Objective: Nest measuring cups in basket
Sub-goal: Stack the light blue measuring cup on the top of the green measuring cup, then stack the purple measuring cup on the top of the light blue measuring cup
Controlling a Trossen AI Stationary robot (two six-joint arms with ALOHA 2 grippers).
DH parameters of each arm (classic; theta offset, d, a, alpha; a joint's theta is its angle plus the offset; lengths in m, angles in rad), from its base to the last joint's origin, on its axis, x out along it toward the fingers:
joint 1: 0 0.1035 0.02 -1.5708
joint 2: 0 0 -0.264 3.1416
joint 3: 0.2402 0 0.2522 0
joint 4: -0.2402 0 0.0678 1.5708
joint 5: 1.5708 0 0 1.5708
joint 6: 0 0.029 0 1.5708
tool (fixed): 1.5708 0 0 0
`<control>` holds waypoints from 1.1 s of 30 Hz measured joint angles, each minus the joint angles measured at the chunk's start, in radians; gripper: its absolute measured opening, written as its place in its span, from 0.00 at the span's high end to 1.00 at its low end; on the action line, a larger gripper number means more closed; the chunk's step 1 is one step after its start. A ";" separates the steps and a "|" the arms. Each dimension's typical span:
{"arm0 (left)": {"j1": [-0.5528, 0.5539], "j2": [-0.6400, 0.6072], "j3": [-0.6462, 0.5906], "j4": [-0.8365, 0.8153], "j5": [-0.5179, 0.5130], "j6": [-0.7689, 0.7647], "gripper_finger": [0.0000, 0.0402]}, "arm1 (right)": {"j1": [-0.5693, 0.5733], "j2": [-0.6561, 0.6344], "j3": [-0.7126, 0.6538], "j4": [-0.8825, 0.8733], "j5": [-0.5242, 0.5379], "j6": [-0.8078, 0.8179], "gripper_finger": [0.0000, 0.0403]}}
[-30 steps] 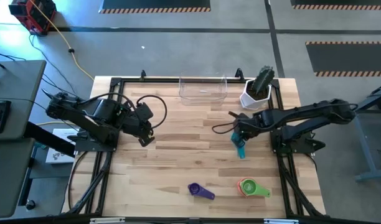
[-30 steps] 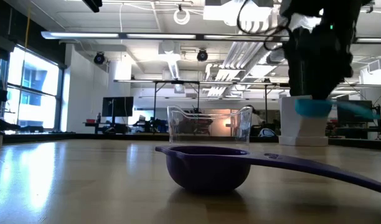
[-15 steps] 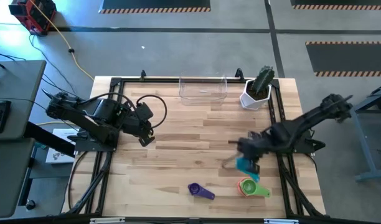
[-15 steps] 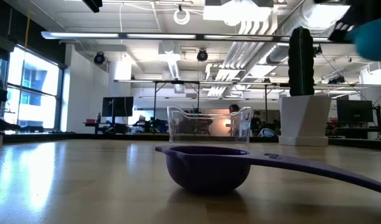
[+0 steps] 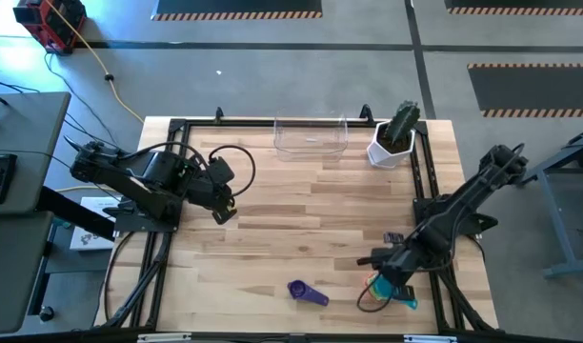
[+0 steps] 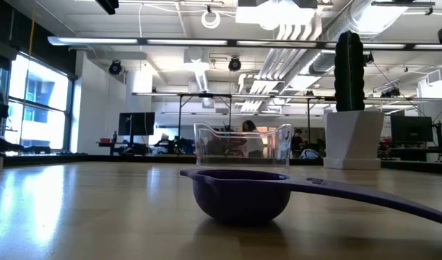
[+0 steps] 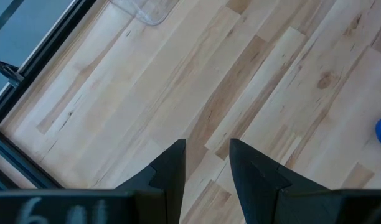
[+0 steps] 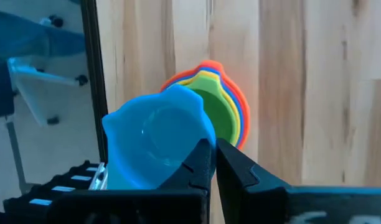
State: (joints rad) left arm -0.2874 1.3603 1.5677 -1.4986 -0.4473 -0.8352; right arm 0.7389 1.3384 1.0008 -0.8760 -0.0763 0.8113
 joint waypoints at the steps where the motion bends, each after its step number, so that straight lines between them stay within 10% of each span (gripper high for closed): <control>1: 0.000 0.000 0.000 0.000 0.000 0.000 0.71 | 0.005 0.014 0.000 0.005 -0.002 -0.001 1.00; 33: 0.000 0.000 0.000 0.006 0.000 -0.001 0.71 | 0.007 0.063 -0.001 0.041 0.028 0.008 0.84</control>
State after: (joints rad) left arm -0.2874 1.3603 1.5677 -1.4929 -0.4475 -0.8366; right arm 0.7464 1.4017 1.0000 -0.8350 -0.0480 0.8194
